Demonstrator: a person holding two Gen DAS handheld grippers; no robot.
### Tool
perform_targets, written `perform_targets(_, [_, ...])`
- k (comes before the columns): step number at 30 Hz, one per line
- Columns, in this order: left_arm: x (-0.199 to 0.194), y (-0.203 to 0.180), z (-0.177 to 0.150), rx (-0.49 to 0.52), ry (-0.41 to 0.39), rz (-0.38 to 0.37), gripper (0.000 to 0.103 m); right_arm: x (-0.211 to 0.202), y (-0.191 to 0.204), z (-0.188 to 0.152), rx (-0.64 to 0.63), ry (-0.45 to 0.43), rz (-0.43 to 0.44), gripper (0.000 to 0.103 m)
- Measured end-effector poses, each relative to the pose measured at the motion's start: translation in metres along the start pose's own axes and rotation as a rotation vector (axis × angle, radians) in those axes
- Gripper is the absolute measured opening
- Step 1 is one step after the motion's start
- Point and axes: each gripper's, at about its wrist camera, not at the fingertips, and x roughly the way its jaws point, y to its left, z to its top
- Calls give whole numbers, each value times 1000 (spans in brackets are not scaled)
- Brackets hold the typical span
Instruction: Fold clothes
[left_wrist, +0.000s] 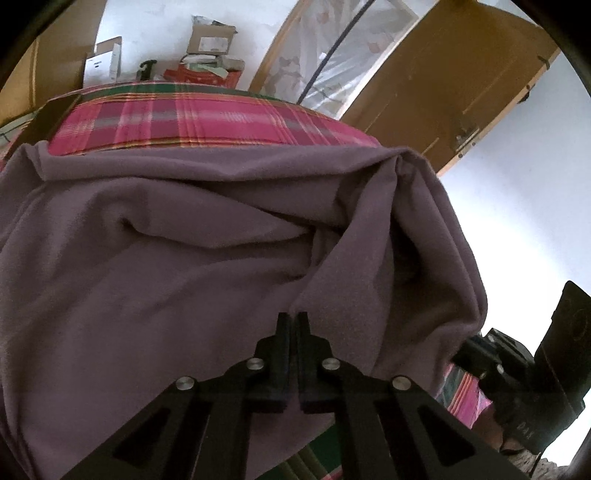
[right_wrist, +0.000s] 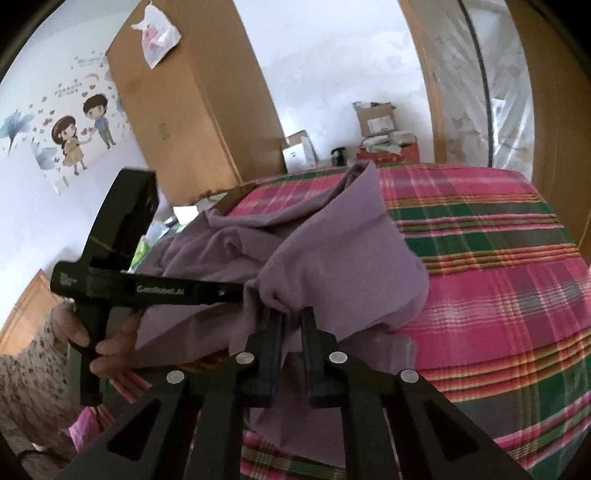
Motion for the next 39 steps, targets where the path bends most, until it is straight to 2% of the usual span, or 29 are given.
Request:
perform_targets(1, [-1, 1, 2, -7, -9, -2, 2, -3, -2, 2, 2, -13, -11, 5])
perform_targets(4, [-9, 6, 5, -20, -33, -3, 2, -19, -16, 11, 23, -72, -70, 4])
perform_targets(7, [-14, 7, 3, -30, -51, -3, 2, -28, -32, 22, 57, -91, -96, 3])
perform_targets(10, [-14, 7, 3, -36, -57, -8, 2, -28, -37, 19, 81, -54, -7, 7])
perform_targets(13, [-14, 9, 0, -43, -49, -3, 2, -28, -28, 6, 46, -39, 43, 11])
perform_targets(14, [-14, 9, -1, -48, -48, -1, 3, -26, -22, 1, 34, -27, 65, 14])
perform_targets(16, [-14, 10, -3, -60, -46, 0, 3, -24, -11, -7, 2, -17, 108, 29])
perform_targets(17, [-14, 10, -5, -64, -46, 2, 3, -24, -6, -10, -16, -13, 120, 32])
perform_targets(21, [-15, 9, -8, -69, -45, 4, 3, -21, 7, -18, -62, -3, 142, 33])
perform_targets(25, [-14, 9, -11, -76, -43, 6, 3, -13, 8, -23, -51, 8, 151, 33])
perform_targets(27, [-15, 9, -12, -75, -38, 4, 3, -9, 7, -23, -48, 9, 133, 30])
perform_targets(28, [-15, 9, -13, -77, -38, 5, 3, -7, 6, -23, -42, 11, 133, 18])
perform_targets(31, [-15, 13, -14, -88, -36, 9, 3, -4, 3, -21, -19, 14, 144, 4])
perform_targets(37, [-12, 15, -17, -99, -31, 10, 3, 1, -6, -19, 53, 25, 153, 3])
perform_targets(39, [-11, 14, -19, -95, -27, 10, 3, 3, -4, -17, 51, 37, 153, 6])
